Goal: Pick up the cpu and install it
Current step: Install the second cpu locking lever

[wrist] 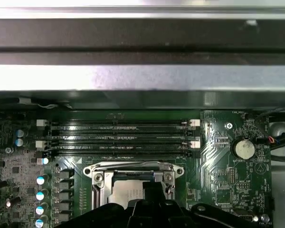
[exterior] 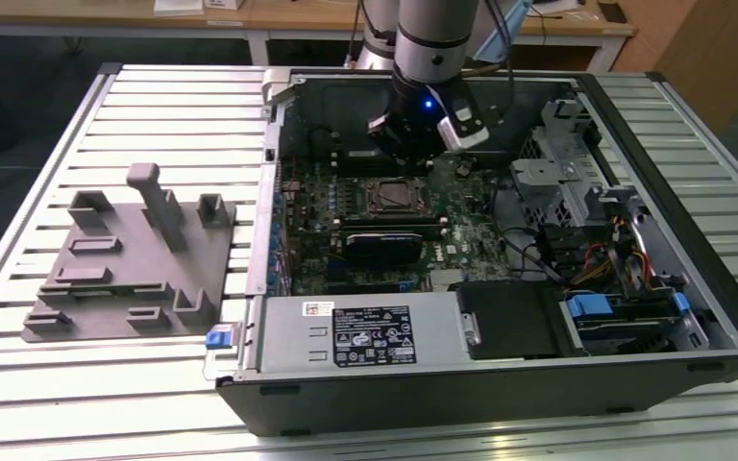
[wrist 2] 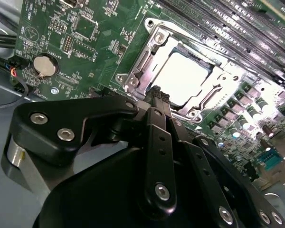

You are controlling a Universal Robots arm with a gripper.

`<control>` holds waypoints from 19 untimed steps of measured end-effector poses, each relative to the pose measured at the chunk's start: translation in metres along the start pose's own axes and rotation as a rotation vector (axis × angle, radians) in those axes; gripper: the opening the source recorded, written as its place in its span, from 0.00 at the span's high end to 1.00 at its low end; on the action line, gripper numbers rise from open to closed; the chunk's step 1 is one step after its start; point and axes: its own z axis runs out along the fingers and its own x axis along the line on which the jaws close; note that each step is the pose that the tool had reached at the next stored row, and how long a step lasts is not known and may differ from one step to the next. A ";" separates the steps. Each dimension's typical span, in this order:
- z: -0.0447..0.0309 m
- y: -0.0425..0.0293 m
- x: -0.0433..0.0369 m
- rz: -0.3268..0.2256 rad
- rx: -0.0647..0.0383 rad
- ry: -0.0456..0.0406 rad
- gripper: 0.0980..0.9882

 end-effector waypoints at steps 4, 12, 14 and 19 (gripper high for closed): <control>-0.0078 -0.0006 -0.0001 0.000 0.000 -0.0001 0.99; -0.0181 -0.0067 -0.0004 0.000 0.001 -0.0001 0.99; -0.0185 -0.0122 -0.0005 0.000 0.001 -0.0001 0.99; -0.0197 -0.0273 -0.0009 0.000 0.001 0.0000 0.99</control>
